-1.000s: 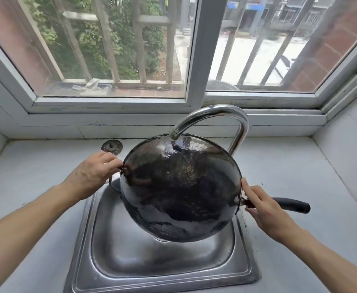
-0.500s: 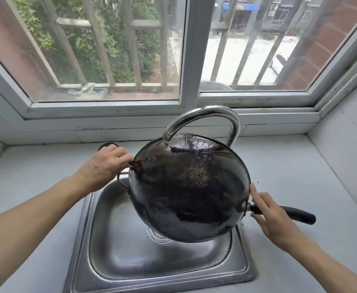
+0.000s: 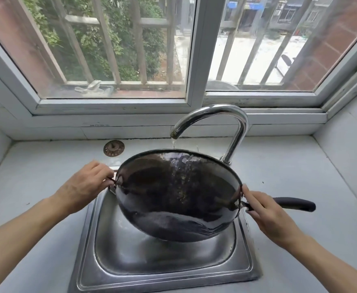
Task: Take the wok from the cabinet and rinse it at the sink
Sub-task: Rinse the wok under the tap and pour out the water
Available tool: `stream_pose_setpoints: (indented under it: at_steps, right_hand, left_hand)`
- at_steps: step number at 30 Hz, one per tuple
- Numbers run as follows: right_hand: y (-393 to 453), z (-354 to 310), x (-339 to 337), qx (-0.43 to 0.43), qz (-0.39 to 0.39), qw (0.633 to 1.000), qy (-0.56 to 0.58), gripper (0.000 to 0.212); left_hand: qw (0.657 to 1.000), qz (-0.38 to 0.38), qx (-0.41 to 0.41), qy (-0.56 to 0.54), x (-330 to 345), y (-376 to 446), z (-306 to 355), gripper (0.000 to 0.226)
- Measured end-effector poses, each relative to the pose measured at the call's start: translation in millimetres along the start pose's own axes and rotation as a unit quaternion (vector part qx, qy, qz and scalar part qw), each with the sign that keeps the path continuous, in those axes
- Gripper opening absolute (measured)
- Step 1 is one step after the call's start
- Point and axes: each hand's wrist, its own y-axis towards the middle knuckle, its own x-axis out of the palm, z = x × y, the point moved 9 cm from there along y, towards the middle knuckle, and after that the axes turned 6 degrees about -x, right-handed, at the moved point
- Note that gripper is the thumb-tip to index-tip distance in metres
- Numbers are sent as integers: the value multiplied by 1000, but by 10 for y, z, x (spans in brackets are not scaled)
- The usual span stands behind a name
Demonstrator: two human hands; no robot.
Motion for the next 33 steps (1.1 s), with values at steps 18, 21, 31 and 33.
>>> stream_pose_setpoints:
  at_steps: [18,21,31,33]
  right_hand:
    - [281,-510,-150,-34,29,998,-51,40]
    - [272,-456,-71,-14,39,998,-54,33]
    - [407,-412,310,22,21,999,-32,45]
    - [366,-394,377,32,14,999,-25,45]
  left_hand:
    - [987,48,80,129,-429,-894,182,37]
    - [984,64,68,150,-440,-951,168,34]
    - [978,73,-2,193,-250,-962,11,33]
    - [979,60,0,193,-186,-1012,50,29]
